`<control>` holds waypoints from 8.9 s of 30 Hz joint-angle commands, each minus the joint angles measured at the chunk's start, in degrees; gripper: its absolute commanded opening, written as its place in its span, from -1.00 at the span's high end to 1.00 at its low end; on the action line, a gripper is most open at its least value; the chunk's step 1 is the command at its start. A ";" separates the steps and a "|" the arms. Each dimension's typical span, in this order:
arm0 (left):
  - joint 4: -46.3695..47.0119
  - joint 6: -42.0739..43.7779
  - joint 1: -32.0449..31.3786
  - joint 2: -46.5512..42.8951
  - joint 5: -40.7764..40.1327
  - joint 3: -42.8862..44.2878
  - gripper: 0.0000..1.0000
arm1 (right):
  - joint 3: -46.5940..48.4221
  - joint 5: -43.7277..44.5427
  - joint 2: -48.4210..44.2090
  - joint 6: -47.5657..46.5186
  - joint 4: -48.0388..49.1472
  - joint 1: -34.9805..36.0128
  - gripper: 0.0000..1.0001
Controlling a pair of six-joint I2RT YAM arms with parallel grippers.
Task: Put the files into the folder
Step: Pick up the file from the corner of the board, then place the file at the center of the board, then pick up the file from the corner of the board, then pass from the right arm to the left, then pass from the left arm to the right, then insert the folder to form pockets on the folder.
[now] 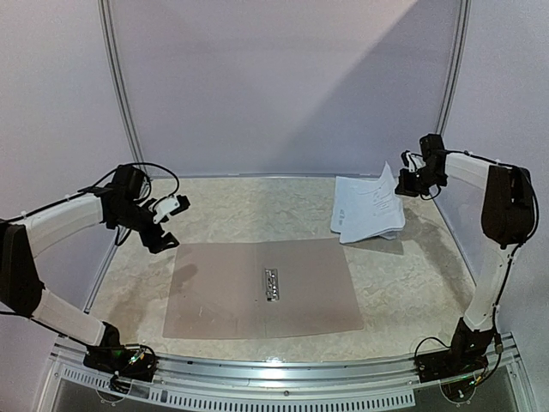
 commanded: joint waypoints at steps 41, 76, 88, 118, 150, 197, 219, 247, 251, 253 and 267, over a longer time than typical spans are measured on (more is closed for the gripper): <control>-1.84 0.15 -39.42 35.34 -12.77 35.52 -0.68 | -22.41 11.56 -13.76 -1.19 -6.11 14.38 0.54; 3.05 -0.06 -45.27 46.10 -17.64 45.76 -0.68 | -19.71 5.15 -6.66 -3.60 -6.06 15.22 0.79; 7.16 1.50 -46.60 55.65 -23.47 52.45 -0.67 | -22.14 -10.80 -8.77 -3.54 -1.28 15.03 0.89; -3.16 1.05 -43.66 45.65 -19.83 54.77 -0.71 | -12.49 -5.47 -6.07 -2.12 -7.03 15.17 1.00; -22.06 -4.59 -21.41 1.50 31.31 47.26 -0.99 | -15.15 -28.53 -39.61 -8.96 19.98 34.37 1.00; -3.71 -22.78 -16.59 3.45 46.97 35.92 1.00 | -20.32 -30.96 -22.46 17.39 47.59 36.68 0.17; -12.67 2.22 -4.25 -8.21 -14.95 -8.06 -0.99 | -29.12 -17.42 -12.15 23.84 32.55 41.03 1.00; 2.30 -1.93 -7.20 -2.32 -12.09 -26.24 -0.94 | -32.30 -7.93 -11.85 23.32 30.24 47.98 1.00; 2.17 -2.01 -7.29 -2.43 -12.09 -25.87 -0.94 | -27.93 -1.01 -12.40 21.64 21.91 48.32 1.00; 2.13 -2.09 -7.33 -2.50 -11.96 -25.85 -0.94 | -26.60 2.22 -13.43 19.43 19.29 48.40 1.00; 1.99 -2.06 -7.41 -3.49 -11.48 -25.76 -0.93 | -21.12 3.59 -13.07 17.62 11.77 52.08 1.00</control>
